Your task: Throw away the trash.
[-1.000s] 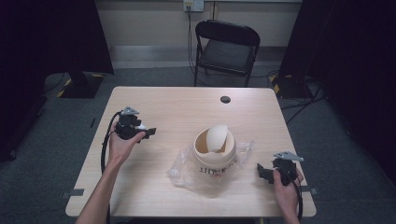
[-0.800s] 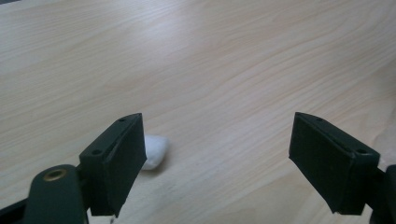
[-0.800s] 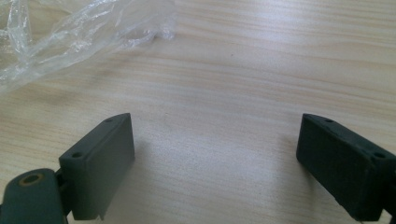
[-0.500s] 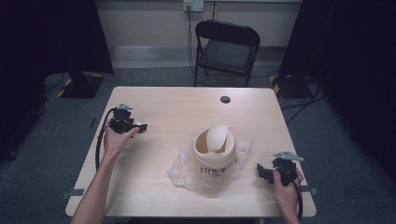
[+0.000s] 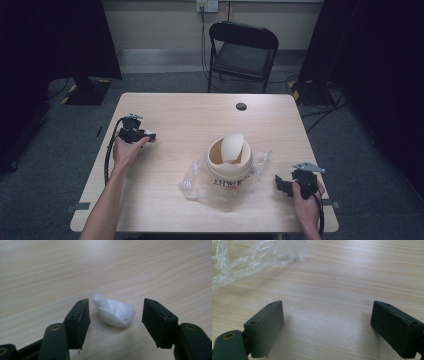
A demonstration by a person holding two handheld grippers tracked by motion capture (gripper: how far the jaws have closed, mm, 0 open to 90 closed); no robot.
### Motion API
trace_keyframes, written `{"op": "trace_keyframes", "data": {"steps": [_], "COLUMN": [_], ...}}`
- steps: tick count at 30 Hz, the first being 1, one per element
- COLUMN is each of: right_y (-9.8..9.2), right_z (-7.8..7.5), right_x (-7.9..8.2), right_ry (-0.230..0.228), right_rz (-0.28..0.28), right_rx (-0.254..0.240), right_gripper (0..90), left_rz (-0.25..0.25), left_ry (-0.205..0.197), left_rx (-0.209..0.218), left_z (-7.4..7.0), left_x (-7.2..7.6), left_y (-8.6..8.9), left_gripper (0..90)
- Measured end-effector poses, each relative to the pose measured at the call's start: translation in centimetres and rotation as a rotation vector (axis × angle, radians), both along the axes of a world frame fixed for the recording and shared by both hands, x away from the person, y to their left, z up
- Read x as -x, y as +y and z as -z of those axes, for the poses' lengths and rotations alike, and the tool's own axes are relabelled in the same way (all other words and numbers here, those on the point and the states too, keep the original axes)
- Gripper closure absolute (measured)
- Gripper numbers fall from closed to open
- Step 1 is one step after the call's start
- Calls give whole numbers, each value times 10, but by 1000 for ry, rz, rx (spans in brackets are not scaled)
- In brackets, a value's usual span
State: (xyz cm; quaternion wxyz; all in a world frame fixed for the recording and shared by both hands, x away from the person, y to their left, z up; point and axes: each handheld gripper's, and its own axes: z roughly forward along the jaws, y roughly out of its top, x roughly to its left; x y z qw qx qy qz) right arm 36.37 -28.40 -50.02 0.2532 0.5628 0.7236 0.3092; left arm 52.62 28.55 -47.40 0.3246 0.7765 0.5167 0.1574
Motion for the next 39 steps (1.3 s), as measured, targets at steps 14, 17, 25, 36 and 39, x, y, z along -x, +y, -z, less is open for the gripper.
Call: {"op": "trace_keyframes", "data": {"steps": [14,17,25,36,39], "right_y": [0,0,0,0,0], "right_z": [0,0,0,0,0], "right_x": [0,0,0,0,0], "right_ry": [0,-1,-1,-1,-1], "right_rz": [-1,-2,-1,-4,-4], "right_rx": [-1,0,-1,-1,-1], "right_gripper": [106,106,106,106,106], "left_rz": [26,43,76,149,175], "left_ry": [18,6,-55,-99,-125], "left_rx": [24,31,88,129,130], "left_z": [3,-1,-17,-23,-31], "left_x": [1,5,20,43,49], "left_y": [-2,-3,-10,-22,-27], "left_gripper": [558,558,558,559,558]}}
